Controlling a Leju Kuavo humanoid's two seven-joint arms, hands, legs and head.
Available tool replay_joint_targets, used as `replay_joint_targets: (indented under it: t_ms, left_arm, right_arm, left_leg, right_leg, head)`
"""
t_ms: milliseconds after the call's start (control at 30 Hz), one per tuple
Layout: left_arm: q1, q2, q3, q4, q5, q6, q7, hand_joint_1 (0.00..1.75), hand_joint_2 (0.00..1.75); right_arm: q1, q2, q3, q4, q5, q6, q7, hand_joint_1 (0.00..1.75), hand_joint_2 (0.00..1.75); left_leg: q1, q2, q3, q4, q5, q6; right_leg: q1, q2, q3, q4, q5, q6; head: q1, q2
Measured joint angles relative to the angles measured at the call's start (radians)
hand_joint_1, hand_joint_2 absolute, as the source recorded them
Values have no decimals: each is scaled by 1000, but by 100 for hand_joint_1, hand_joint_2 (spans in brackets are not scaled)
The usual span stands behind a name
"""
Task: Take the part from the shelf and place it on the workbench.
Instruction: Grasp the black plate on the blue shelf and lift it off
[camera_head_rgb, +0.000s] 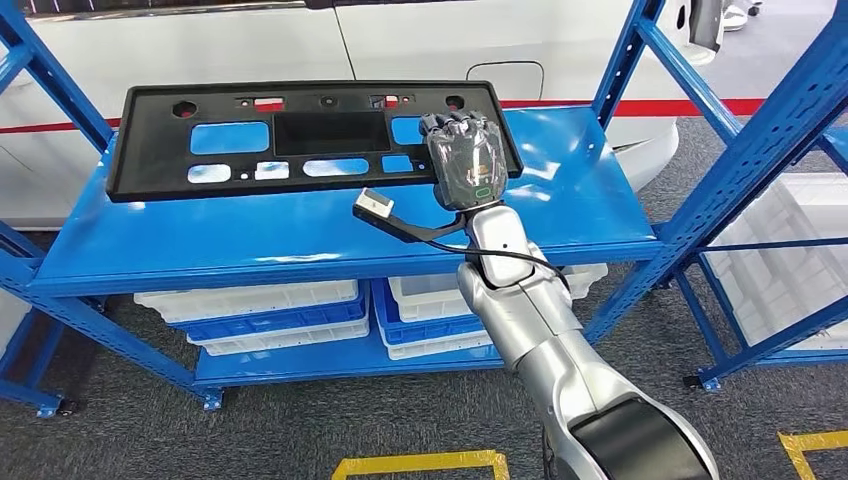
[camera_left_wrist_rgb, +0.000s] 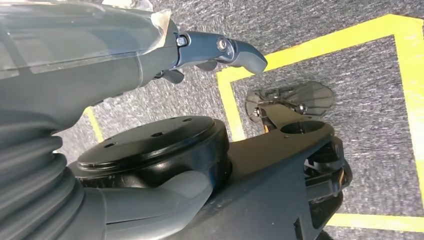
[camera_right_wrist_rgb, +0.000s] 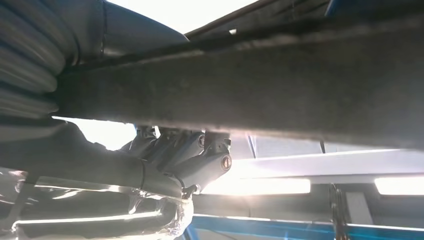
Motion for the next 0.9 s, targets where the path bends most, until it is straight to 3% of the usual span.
replay_joint_targets:
  t_ms: [67,100,200,233,267,300,333,400,467,567,600,667,733,767,800,833,900]
  left_arm:
    - [1,2,2,0,1,2,-1,0,175]
    - [1,2,3,1,3,3,-2,0,175]
    - [2,3,6,1,7,6,-4,0,175]
    - [2,3,7,1,7,6,-5,0,175]
    - [2,3,7,1,7,6,-6,0,175]
    - [3,3,7,1,7,6,-6,0,175]
    - [4,4,7,1,7,6,-6,0,175]
    - [6,4,7,1,7,7,-6,0,175]
    - [9,4,7,1,7,8,-6,0,175]
    - [11,5,7,2,7,8,-6,0,175]
    - [11,6,7,2,7,9,-6,0,175]
    - [11,6,7,2,7,9,-6,0,175]
    - [11,6,7,2,7,9,-6,0,175]
    - [11,6,7,2,8,9,-6,0,175]
    - [11,6,7,2,8,9,-6,0,175]
    - [11,6,7,2,8,9,-6,0,175]
    - [11,5,7,2,8,8,-7,0,175]
  right_arm:
    - [-1,4,0,0,-2,0,0,175,175]
    - [-1,7,1,0,-3,0,0,175,175]
    - [1,14,2,0,-5,1,0,175,175]
    - [3,14,2,0,-5,2,1,175,175]
    - [5,15,3,0,-4,3,2,175,175]
    - [8,15,3,0,-4,3,3,175,175]
    - [10,15,4,0,-3,4,4,175,175]
    - [11,16,5,-1,-2,4,5,175,175]
    - [10,18,5,-3,-2,4,7,175,175]
    - [10,19,6,-5,-2,4,7,175,175]
    - [10,19,6,-5,-1,4,7,175,175]
    - [10,17,7,-6,0,4,7,175,175]
    - [12,15,8,-7,1,4,9,175,175]
    - [14,14,8,-7,2,5,9,175,175]
    - [17,12,9,-8,4,5,10,175,175]
    - [19,11,9,-9,5,5,10,175,175]
    - [22,10,10,-17,7,5,10,175,175]
  left_leg:
    - [3,-1,-5,7,-8,-12]
    - [5,0,-12,28,-29,-18]
    - [11,6,-68,192,-142,-36]
    - [14,7,-85,247,-168,-40]
    - [16,8,-88,274,-176,-43]
    - [18,9,-72,264,-165,-45]
    - [21,10,-37,216,-139,-46]
    - [25,9,50,77,-95,-47]
    - [22,6,89,6,-83,-41]
    - [15,5,80,1,-73,-19]
    - [16,7,74,-2,-65,-7]
    - [16,10,60,-7,-49,14]
    - [11,10,41,-7,-35,23]
    - [8,11,32,-6,-29,25]
    - [4,10,25,-6,-23,26]
    - [1,10,19,-5,-18,27]
    - [-6,9,9,-4,-8,25]
  right_leg:
    - [-7,-2,-4,-6,6,-12]
    - [-10,-3,-6,-9,11,-20]
    - [-10,-7,-19,-10,22,-34]
    - [-9,-9,-24,-10,25,-36]
    - [-8,-10,-29,-9,29,-35]
    - [-9,-11,-33,-8,32,-34]
    - [-10,-11,-35,-7,34,-31]
    - [-10,-10,-40,-3,38,-24]
    - [-6,-10,-45,-2,45,-12]
    - [-6,-10,-52,-3,54,8]
    - [-7,-9,-62,10,43,9]
    - [-8,-9,-102,98,-18,1]
    - [-6,-8,-150,239,-88,-6]
    - [-5,-8,-160,284,-104,-5]
    - [-3,-8,-150,292,-103,-1]
    - [-1,-8,-121,259,-89,2]
    - [8,-9,-22,108,-53,-3]
  head:
    - [-1,0]
    - [-4,0]
    - [-14,0]
    - [-15,0]
    - [-16,0]
    - [-16,0]
    - [-17,0]
    - [-18,0]
    - [-19,0]
    - [-18,0]
    - [-18,0]
    - [-12,0]
    - [-4,0]
    - [-3,0]
    - [-3,0]
    - [-2,0]
    - [-1,0]
